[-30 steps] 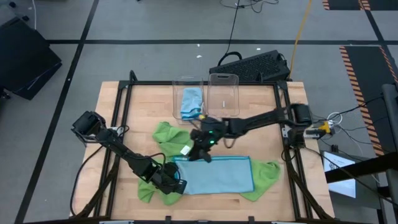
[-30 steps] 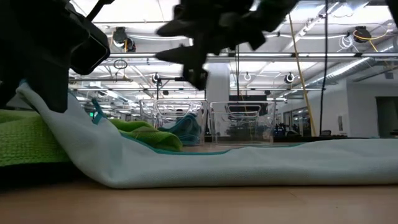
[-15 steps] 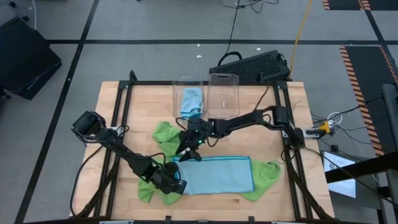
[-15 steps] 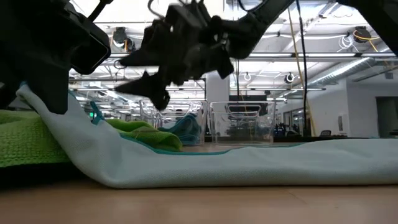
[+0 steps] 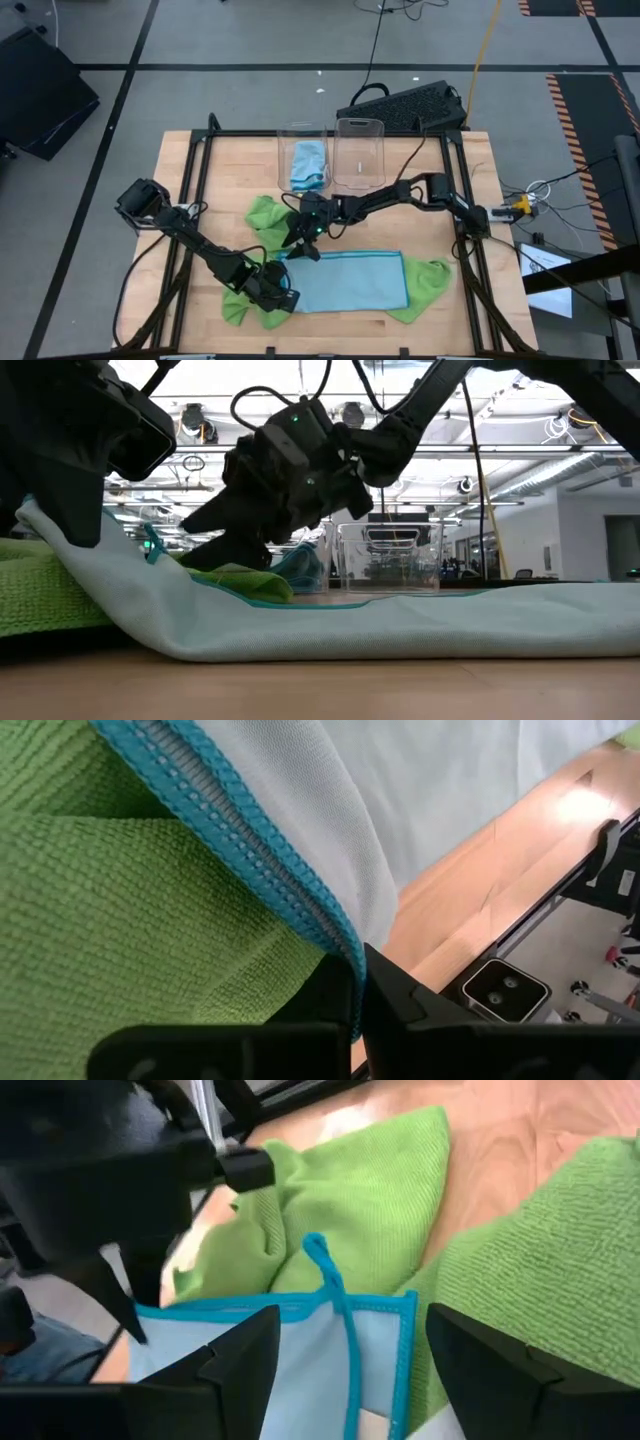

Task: Fold microfiber towels
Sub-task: Fold the blue microfiber towel

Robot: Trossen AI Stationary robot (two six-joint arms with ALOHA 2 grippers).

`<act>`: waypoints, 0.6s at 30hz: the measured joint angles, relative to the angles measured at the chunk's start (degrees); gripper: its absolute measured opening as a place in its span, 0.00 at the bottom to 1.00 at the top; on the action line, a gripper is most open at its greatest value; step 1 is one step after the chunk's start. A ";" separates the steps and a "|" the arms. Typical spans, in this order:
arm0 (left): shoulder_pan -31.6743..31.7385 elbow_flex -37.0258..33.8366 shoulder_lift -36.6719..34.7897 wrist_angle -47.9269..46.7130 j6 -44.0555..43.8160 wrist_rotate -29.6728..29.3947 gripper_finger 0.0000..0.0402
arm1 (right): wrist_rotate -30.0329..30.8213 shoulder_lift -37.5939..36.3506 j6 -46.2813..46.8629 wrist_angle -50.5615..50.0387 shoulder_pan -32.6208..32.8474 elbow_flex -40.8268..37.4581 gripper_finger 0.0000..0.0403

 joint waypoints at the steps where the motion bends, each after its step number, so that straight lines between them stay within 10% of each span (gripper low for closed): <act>1: 0.00 0.00 0.00 -0.02 0.19 0.02 0.02 | 0.04 0.35 -0.67 0.40 0.00 0.00 0.61; 18: 0.01 0.00 0.00 -0.67 1.17 0.57 0.02 | 0.51 1.41 -1.14 -1.00 1.33 0.95 0.58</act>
